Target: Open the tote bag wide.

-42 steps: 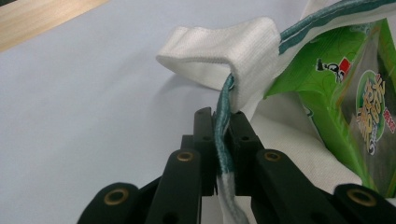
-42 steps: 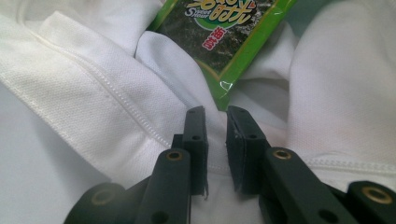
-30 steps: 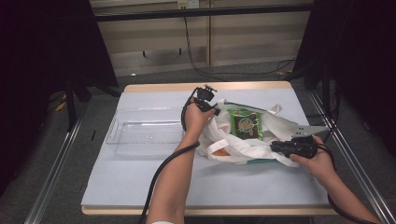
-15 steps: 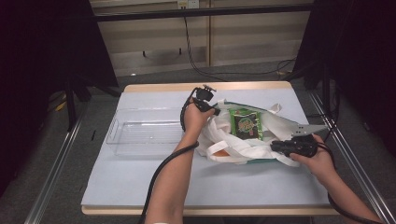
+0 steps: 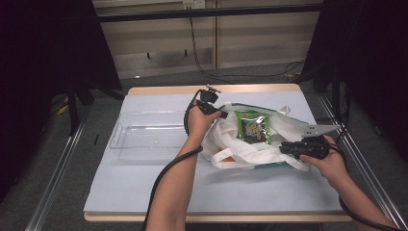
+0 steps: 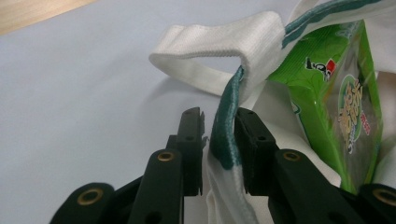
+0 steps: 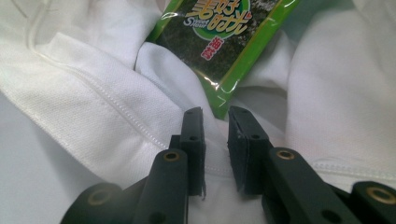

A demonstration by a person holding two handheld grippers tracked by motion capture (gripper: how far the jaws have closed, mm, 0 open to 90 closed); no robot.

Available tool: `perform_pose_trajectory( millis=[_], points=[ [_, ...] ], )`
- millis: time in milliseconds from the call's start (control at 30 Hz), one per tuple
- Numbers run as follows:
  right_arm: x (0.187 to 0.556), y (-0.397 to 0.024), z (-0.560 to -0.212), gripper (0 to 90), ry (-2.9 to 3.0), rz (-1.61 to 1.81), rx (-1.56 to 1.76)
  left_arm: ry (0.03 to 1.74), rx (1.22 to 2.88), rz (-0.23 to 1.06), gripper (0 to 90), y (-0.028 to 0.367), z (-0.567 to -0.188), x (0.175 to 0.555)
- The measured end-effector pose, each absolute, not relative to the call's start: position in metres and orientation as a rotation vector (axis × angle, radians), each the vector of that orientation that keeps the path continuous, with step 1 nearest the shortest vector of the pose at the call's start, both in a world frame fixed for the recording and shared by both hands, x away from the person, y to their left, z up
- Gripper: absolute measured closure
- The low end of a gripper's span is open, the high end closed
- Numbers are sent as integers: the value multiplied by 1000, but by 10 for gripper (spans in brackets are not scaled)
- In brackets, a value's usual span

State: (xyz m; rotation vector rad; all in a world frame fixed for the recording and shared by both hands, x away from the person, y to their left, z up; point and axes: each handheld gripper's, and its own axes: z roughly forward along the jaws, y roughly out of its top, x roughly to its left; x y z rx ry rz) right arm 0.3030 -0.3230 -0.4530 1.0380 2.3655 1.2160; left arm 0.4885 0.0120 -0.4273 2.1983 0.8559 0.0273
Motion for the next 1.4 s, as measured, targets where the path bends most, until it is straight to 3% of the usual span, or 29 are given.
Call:
perform_pose_trajectory(
  millis=[667, 1400],
  points=[
    [310, -320, -431, 740, 2347, 1203, 1031, 825, 2203, 32, 600, 19, -402, 479],
    [330, -331, -415, 768, 2284, 1171, 1080, 767, 2228, 38, 618, 36, -380, 455]
  ],
)
